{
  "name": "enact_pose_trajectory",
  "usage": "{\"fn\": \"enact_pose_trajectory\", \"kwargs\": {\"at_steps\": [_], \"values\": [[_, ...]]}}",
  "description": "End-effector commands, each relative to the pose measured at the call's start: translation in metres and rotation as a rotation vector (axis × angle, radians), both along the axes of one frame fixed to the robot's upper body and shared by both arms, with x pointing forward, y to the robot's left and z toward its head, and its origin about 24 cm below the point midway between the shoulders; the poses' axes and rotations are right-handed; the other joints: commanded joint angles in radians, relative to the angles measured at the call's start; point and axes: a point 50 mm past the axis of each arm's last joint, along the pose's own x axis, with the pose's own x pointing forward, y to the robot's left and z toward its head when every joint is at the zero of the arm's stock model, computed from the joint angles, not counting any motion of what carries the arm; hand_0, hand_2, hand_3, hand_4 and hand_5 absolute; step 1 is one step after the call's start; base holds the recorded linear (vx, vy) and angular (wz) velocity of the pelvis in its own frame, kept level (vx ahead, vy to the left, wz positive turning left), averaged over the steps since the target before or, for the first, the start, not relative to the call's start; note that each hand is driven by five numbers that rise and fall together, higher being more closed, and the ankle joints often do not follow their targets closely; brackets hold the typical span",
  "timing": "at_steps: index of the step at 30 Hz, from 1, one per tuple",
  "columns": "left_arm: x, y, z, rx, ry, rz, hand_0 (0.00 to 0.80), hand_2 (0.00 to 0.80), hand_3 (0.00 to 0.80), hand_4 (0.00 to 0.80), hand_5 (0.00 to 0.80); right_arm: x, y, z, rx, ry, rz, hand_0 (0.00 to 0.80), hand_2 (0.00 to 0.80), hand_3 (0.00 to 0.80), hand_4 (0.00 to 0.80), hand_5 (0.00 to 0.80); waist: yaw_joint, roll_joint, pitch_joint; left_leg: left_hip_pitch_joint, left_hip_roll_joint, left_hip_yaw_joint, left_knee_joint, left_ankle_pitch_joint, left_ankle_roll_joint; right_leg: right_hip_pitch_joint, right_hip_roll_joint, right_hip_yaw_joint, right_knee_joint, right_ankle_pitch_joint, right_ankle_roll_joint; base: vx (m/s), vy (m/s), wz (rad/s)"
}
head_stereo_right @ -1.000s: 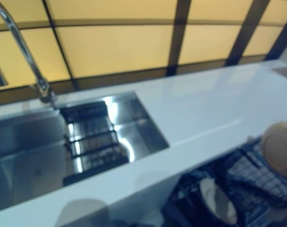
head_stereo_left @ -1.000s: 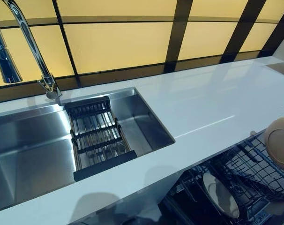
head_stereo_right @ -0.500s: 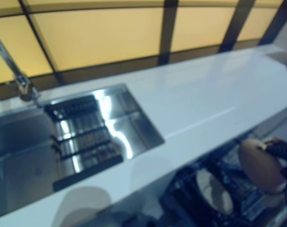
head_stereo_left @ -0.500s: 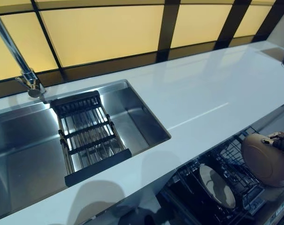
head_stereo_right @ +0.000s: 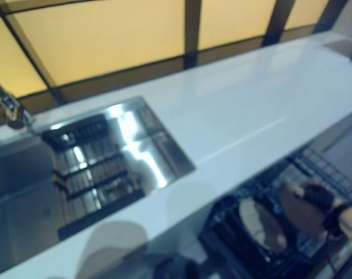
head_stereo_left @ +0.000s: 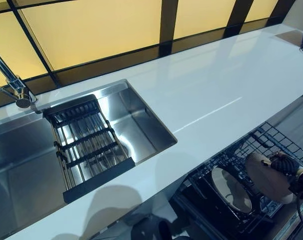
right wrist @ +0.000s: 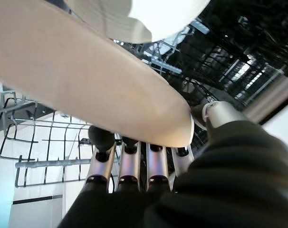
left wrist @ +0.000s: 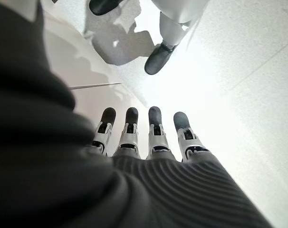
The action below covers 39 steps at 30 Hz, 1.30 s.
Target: Take plates into dishwasher
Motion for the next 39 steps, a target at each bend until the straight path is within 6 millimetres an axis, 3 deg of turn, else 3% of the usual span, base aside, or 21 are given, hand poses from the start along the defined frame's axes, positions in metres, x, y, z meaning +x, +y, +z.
{"fn": "enact_pose_trajectory", "kwargs": {"at_steps": [1, 14, 27, 39], "values": [[0.030, 0.013, 0.011, 0.055, -0.093, -0.016, 0.000, 0.000, 0.000, 0.000, 0.000, 0.019, 0.014, 0.011, -0.051, -0.124, 0.058, 0.800, 0.800, 0.800, 0.800, 0.800, 0.011, -0.001, 0.007, 0.013, -0.021, -0.059, 0.004, -0.077, 0.058, 0.035, -0.012, -0.096, 0.003, -0.049, 0.087, 0.000, 0.000, 0.00], [0.043, 0.007, 0.014, 0.047, -0.126, -0.038, 0.000, 0.000, 0.000, 0.000, 0.000, 0.026, 0.022, -0.012, -0.219, -0.099, 0.102, 0.800, 0.800, 0.800, 0.800, 0.800, 0.033, 0.031, 0.026, 0.000, -0.029, -0.087, 0.004, -0.069, 0.058, 0.028, -0.019, -0.099, 0.003, -0.052, 0.087, -0.002, -0.003, 0.01], [0.058, 0.002, 0.017, 0.018, -0.154, -0.070, 0.000, 0.000, 0.000, 0.000, 0.000, 0.041, 0.021, -0.035, -0.302, -0.073, 0.036, 0.800, 0.800, 0.800, 0.800, 0.800, 0.072, 0.093, 0.044, -0.014, -0.039, -0.132, 0.004, -0.055, 0.056, 0.030, -0.027, -0.108, 0.003, -0.061, 0.078, -0.008, -0.006, 0.01], [0.067, -0.001, 0.020, -0.005, -0.168, -0.084, 0.000, 0.000, 0.000, 0.000, 0.000, 0.046, 0.013, -0.038, -0.330, -0.037, -0.006, 0.800, 0.800, 0.800, 0.800, 0.800, 0.087, 0.137, 0.059, -0.028, -0.051, -0.163, 0.004, -0.042, 0.052, 0.025, -0.030, -0.107, 0.003, -0.063, 0.069, -0.008, 0.005, 0.02]]}}
